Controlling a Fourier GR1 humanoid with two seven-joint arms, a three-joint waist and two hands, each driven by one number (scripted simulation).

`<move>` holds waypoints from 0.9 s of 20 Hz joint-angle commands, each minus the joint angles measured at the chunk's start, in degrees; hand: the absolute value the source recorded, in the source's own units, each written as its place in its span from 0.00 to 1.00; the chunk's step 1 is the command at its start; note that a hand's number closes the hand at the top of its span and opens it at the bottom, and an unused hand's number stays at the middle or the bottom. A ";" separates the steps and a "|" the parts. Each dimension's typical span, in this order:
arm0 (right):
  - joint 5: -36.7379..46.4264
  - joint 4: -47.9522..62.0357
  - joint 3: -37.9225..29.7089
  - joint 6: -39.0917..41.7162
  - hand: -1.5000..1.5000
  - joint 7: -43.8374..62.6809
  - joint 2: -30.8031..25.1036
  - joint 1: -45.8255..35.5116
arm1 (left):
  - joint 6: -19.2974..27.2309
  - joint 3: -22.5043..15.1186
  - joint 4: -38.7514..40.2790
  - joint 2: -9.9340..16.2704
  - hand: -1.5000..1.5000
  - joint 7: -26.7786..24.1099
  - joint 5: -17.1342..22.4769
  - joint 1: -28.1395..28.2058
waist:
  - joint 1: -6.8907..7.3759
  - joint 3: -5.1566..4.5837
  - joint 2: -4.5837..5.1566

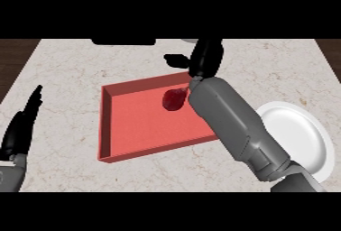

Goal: Pick the pear from the plate and place it in the cardboard box

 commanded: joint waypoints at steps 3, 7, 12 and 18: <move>-0.12 -16.61 0.02 -2.80 0.00 -0.49 -1.89 9.76 | -0.68 2.99 0.42 1.29 0.50 -0.02 0.99 1.38 | -3.01 0.01 -1.12; 3.82 -28.44 0.98 -1.50 0.00 5.53 -5.58 18.27 | 0.71 1.97 -3.36 -0.62 0.50 0.40 0.18 4.69 | -3.59 -0.02 -1.53; 5.27 -46.35 1.69 1.89 0.00 7.57 -13.09 34.23 | 0.62 3.18 -1.98 0.14 0.50 -0.22 -0.18 5.52 | -4.78 -0.06 -1.45; 5.78 -69.49 1.42 7.13 0.00 10.04 -23.28 53.21 | -1.07 3.45 -4.50 1.09 0.50 0.18 -0.28 7.15 | -3.31 -0.02 -0.97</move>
